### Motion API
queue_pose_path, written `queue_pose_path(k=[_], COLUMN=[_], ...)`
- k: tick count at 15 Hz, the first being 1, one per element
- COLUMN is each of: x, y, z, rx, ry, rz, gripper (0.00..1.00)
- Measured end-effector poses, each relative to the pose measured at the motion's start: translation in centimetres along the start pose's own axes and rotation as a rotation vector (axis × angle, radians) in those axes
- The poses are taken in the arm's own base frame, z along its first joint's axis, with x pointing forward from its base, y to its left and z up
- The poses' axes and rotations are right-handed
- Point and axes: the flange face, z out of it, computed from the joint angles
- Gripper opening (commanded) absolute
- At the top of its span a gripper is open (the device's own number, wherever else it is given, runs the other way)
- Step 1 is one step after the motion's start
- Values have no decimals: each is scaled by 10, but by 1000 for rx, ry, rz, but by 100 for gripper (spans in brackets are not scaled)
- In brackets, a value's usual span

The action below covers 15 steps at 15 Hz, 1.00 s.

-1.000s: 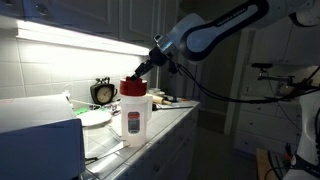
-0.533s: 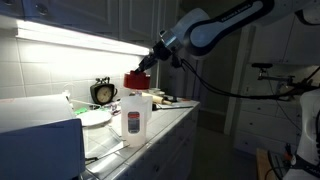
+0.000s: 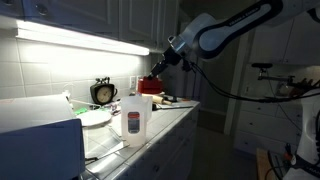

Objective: Remove the lid from the jug

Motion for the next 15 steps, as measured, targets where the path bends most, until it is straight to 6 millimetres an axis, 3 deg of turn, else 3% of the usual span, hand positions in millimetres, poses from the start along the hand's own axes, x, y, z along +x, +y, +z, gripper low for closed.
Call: queue_pose_path(k=[9,15], x=[-33,-59], y=[50,93], z=[-15,-12], rx=[-63,-146], ry=[-52,-129], rz=[64,168], gripper=[8,8])
